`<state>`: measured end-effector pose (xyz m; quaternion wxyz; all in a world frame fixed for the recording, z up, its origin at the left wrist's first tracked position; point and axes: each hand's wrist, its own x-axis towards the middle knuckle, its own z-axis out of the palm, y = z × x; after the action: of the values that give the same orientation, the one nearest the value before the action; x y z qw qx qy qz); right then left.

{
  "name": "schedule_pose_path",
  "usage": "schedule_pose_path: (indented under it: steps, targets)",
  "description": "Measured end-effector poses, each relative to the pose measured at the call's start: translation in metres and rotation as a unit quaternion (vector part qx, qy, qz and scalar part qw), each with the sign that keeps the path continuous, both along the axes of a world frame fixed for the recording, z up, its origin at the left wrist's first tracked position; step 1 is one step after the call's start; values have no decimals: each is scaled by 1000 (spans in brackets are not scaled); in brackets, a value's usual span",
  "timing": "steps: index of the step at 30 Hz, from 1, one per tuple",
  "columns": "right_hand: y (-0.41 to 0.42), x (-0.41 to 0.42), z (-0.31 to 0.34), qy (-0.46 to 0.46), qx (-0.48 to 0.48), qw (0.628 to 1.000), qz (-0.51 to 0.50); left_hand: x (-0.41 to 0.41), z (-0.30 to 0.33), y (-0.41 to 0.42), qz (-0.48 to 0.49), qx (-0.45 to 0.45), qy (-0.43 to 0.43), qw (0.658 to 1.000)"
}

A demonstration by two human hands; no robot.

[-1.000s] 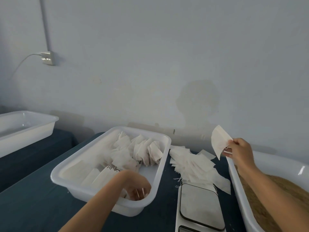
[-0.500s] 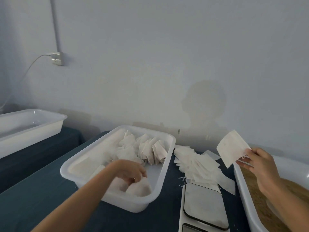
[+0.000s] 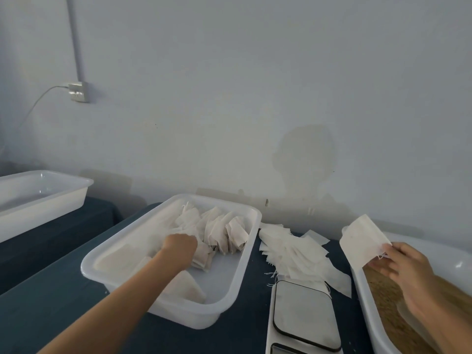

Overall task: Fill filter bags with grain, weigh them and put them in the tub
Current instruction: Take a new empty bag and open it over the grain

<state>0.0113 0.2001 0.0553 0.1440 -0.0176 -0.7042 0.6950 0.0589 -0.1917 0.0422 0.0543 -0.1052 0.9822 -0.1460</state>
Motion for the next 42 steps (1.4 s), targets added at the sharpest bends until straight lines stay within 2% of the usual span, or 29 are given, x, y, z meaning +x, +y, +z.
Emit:
schedule_pose_path:
  steps: [3,6,8,10,12,15,21,25,29,31,35,42]
  targets:
    - [12,1,5,-12,-6,1000,-2,-10,14,29,-33,17,94,995]
    - [29,4,11,-16,-5,1000,19,-20,29,73,-84,104,179,975]
    - [41,6,15,1,-5,999,33,-26,38,114,-121,224,239,937]
    - [54,7,14,19,-4,999,41,-30,42,163,-168,343,266,885]
    - [68,9,10,28,14,998,53,-34,40,217,-213,438,247,838]
    - [88,12,-1,46,92,993,53,-41,31,287,-252,568,184,762]
    - [113,23,-14,74,203,976,39,-49,4,365,-210,759,44,614]
    - [119,25,-27,54,258,963,50,-56,-12,378,-181,782,28,596]
    - [118,18,-40,79,358,929,51,-63,-26,377,-131,804,-3,579]
    - [118,16,-45,99,360,926,58,-65,-30,376,-141,797,0,588]
    - [118,15,-47,125,351,926,65,-64,-37,377,-196,761,63,615]
    - [116,21,-40,93,297,947,83,-68,-39,374,-232,779,71,578]
